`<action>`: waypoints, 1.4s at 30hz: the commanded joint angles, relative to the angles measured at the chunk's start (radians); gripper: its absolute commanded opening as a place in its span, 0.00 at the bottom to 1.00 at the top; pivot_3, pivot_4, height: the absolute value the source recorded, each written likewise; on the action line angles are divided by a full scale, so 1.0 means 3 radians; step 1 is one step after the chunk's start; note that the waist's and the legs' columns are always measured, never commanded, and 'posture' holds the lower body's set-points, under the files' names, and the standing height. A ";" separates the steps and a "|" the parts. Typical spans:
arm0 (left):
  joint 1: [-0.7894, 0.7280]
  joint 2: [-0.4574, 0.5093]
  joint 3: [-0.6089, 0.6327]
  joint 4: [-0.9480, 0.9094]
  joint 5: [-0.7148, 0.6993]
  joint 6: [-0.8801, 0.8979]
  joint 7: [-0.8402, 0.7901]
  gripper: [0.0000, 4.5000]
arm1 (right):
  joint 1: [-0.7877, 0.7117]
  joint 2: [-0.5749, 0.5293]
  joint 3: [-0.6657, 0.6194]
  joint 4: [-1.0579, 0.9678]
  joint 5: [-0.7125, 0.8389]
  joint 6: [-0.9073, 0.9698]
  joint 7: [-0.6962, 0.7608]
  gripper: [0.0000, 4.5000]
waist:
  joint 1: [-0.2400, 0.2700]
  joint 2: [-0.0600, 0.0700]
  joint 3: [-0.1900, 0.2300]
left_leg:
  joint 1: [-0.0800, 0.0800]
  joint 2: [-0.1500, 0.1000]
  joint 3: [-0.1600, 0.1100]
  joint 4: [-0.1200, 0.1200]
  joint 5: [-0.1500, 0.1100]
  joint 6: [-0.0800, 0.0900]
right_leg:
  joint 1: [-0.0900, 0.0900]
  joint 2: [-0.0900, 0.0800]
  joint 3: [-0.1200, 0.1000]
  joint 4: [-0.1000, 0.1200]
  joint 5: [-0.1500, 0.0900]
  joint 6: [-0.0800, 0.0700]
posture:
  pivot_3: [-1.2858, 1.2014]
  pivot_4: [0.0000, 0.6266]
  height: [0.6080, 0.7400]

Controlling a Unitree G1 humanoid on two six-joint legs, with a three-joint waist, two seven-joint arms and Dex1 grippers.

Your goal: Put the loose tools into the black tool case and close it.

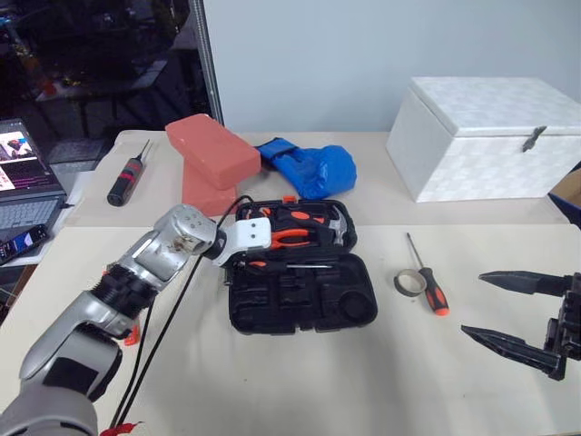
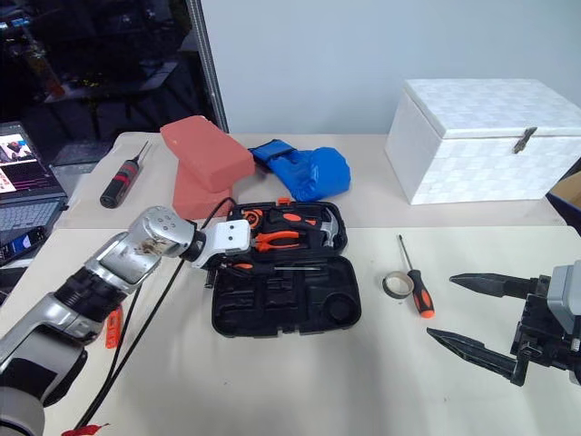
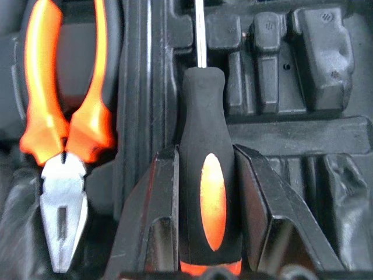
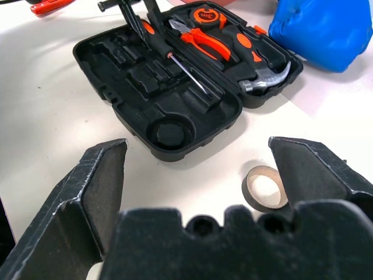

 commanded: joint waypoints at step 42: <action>0.0940 -0.0296 0.1369 -0.2199 -0.1795 0.1478 0.0346 0.99 | -0.1552 0.0125 0.1626 0.0672 -0.0527 0.2288 -0.2379 1.00 | -0.0036 0.0010 -0.0005 | -0.0005 0.0002 0.0003 0.0028 -0.0005 0.0000 | 0.0003 0.0009 0.0004 0.0006 0.0005 0.0004 | 0.52 0.24 1.00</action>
